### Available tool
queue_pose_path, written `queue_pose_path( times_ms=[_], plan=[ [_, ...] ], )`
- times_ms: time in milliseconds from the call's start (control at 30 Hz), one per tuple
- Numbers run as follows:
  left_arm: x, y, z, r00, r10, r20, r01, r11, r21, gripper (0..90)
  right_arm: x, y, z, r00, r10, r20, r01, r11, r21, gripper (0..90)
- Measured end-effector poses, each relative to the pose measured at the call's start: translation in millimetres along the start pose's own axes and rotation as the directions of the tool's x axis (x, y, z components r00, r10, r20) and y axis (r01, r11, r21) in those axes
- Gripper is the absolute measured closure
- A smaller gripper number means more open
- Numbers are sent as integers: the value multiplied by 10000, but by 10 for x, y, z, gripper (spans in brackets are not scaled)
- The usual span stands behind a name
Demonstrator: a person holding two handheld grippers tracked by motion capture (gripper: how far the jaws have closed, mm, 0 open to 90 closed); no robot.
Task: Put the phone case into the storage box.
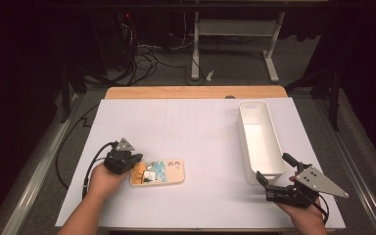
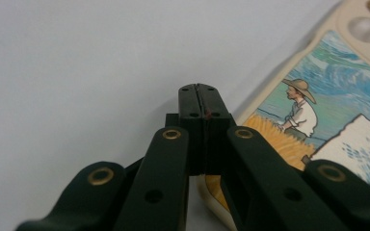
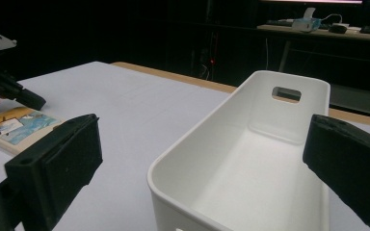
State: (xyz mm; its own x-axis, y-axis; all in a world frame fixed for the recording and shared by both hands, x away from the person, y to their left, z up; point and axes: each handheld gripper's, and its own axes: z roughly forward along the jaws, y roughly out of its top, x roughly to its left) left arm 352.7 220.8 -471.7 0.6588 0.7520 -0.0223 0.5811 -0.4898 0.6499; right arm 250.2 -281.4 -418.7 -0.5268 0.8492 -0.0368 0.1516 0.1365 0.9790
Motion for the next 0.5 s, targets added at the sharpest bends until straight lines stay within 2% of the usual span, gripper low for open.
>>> queue_pose_path(
  times_ms=[133, 233, 267, 333, 367, 500],
  plan=[
    [-69, -167, -85, 9997, -128, 230, 138, 9990, -427, 900, 29, 3, 11, 10000, -53, -25, 53, 10000, 25, 3],
    [-124, -294, -137, 9978, -361, 552, 404, 9961, -789, 900, 46, 5, 14, 10000, -76, -60, 76, 10000, 40, 3],
    [-157, -309, -155, 9983, -280, 520, 320, 9965, -777, 900, 47, 6, 16, 9999, -132, -70, 132, 9999, 36, 3],
    [-231, -343, -179, 9972, -183, 720, 239, 9966, -787, 900, 54, 7, 16, 9999, -137, -92, 138, 9999, 41, 3],
    [-284, -359, -187, 9984, -11, 569, 56, 9969, -790, 900, 56, 8, 15, 9999, -118, -92, 119, 9999, 42, 3],
    [-440, -373, -200, 9949, 174, 993, -101, 9972, -736, 900, 53, 9, 6, 9999, -153, -71, 153, 9999, 19, 4]
  ],
)
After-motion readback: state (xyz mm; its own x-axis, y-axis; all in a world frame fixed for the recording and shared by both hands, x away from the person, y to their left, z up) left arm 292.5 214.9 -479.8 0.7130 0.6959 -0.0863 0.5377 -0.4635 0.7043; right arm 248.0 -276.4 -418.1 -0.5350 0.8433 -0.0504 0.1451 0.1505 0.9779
